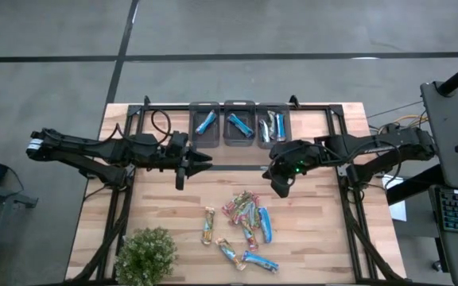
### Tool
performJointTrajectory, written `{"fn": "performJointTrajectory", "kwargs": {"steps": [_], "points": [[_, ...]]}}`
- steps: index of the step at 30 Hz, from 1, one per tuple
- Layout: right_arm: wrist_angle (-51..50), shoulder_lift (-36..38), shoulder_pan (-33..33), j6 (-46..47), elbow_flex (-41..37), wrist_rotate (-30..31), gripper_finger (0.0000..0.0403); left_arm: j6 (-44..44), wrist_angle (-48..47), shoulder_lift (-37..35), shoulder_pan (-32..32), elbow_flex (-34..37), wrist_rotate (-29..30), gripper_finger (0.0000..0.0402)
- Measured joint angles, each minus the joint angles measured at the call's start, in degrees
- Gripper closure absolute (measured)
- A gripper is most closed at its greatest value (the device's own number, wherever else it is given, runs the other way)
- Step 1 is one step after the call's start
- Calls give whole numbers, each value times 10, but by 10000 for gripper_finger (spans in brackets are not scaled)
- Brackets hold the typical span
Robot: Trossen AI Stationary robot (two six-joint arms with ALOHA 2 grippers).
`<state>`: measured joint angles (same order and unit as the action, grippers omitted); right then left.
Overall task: Pick and place Granola Bars by type
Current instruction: Put the yellow granola bar into the right black bin
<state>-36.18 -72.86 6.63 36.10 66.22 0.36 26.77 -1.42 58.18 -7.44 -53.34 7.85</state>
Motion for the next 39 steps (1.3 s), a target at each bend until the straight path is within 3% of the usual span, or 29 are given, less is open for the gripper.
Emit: {"fn": "performJointTrajectory", "kwargs": {"steps": [5,15,22,31,39], "points": [[-2,0,0,-1,0,0,394,8,-17,16,-2,-11,-24,284],[-10,0,0,-3,0,14,394,1,-217,72,-2,-132,-57,284],[-15,-1,0,-3,0,14,394,18,-262,115,-3,-189,-115,284],[-41,-1,0,-3,0,14,394,66,-408,157,-8,-201,-203,284],[-43,-1,0,-2,0,14,394,104,-424,202,-12,-199,-281,284]]}}
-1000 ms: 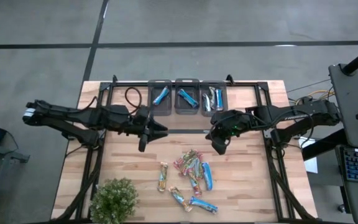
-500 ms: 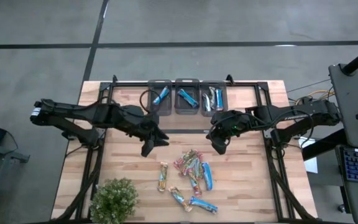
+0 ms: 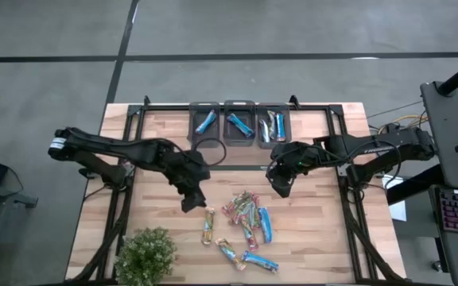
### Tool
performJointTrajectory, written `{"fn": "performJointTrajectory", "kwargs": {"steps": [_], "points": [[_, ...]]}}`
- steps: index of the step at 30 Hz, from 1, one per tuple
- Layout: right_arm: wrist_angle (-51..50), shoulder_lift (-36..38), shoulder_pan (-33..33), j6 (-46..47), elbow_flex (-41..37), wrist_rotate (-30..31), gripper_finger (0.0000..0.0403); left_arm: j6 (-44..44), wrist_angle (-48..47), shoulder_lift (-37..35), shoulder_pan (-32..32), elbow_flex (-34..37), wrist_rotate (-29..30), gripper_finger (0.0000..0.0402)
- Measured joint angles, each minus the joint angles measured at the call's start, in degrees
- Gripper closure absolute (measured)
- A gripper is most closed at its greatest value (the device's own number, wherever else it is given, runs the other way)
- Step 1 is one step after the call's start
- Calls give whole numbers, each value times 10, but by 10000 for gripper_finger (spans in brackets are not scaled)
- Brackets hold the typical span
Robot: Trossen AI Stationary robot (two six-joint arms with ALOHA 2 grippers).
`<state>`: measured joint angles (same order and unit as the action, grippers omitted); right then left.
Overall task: Pick and place Granola Bars by type
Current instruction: Put the yellow granola bar into the right black bin
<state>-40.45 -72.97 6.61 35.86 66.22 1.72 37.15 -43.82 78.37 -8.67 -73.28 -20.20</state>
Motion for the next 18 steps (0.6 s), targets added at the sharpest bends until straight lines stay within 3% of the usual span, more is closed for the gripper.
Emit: {"fn": "performJointTrajectory", "kwargs": {"steps": [7,18], "points": [[-1,0,0,1,0,0,394,27,-1,44,-2,0,-82,284],[-1,0,0,1,0,3,394,45,-2,80,-10,-3,-87,284]]}}
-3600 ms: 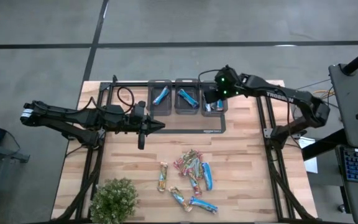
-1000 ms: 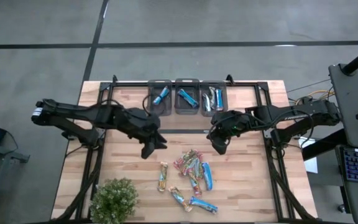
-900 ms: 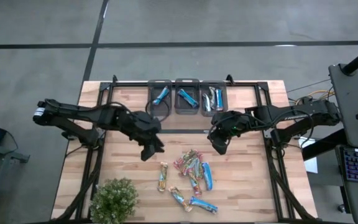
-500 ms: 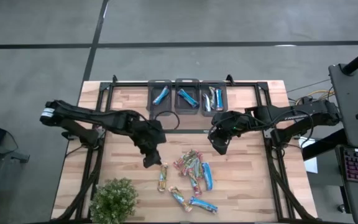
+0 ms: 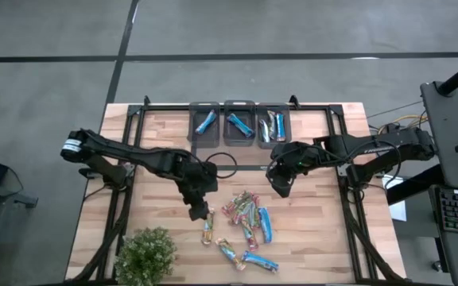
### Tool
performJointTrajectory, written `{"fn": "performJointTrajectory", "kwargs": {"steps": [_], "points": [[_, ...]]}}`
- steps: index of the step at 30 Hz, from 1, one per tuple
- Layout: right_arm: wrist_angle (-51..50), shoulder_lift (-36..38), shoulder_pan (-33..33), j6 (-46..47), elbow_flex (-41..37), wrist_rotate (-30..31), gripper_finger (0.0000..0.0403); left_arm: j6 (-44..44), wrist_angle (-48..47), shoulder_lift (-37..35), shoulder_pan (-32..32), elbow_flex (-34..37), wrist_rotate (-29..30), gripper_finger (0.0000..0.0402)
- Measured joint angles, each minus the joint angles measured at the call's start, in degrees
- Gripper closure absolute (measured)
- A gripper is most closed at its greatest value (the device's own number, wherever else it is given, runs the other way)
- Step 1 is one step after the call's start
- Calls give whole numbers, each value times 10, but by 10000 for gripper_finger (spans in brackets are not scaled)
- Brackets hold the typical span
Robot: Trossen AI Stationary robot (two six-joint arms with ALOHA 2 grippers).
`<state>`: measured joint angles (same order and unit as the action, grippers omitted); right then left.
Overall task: Pick and place Granola Bars by type
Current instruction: Put the yellow granola bar into the right black bin
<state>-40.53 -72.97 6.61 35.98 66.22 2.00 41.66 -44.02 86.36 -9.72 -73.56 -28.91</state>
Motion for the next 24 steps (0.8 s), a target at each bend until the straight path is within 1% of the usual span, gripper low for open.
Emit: {"fn": "performJointTrajectory", "kwargs": {"steps": [2,11,13,15,16,19,24], "points": [[0,0,0,0,0,10,394,16,0,0,-1,0,0,284],[-1,0,0,0,0,12,394,70,-1,0,-1,1,16,284],[-4,0,0,0,0,12,394,122,-9,0,-1,2,26,284],[-14,0,0,0,0,12,394,199,-16,0,-2,3,41,284],[-18,0,0,0,0,12,394,219,-16,0,-2,3,47,284],[-30,0,0,-1,0,12,394,252,-14,0,-8,3,66,284],[-36,1,0,-2,0,17,394,321,-15,0,-21,0,114,284]]}}
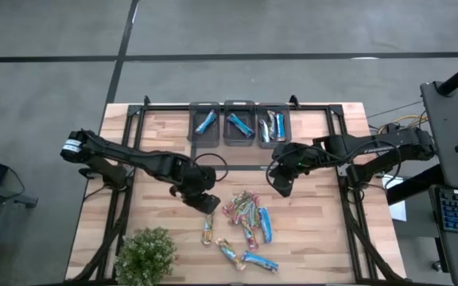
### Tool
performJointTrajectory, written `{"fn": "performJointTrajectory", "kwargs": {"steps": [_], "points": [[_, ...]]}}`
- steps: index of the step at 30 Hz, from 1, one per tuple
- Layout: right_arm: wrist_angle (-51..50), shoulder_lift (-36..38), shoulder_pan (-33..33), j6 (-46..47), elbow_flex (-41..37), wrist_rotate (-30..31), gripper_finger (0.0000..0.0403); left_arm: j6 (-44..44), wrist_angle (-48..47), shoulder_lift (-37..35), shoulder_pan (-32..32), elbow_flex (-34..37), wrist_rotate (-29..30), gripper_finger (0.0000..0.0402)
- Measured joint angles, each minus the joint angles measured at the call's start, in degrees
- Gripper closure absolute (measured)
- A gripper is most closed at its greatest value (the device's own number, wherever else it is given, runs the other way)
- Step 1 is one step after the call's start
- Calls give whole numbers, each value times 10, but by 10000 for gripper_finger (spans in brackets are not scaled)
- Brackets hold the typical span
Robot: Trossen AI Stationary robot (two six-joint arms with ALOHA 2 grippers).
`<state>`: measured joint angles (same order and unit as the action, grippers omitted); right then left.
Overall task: Pick and place Granola Bars by type
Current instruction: Put the yellow granola bar into the right black bin
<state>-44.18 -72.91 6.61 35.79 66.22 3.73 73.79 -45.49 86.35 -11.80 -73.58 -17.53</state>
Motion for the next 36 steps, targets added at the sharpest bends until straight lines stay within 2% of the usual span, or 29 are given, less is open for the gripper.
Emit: {"fn": "performJointTrajectory", "kwargs": {"steps": [7,19,26,36], "points": [[-2,0,0,0,0,10,394,78,-2,0,-27,-4,62,285],[-2,0,0,1,0,20,394,178,-6,26,-62,-4,103,285],[-2,0,0,2,0,25,394,199,-4,57,-68,-4,111,285],[-2,0,0,2,0,29,394,184,5,82,-68,-3,126,284]]}}
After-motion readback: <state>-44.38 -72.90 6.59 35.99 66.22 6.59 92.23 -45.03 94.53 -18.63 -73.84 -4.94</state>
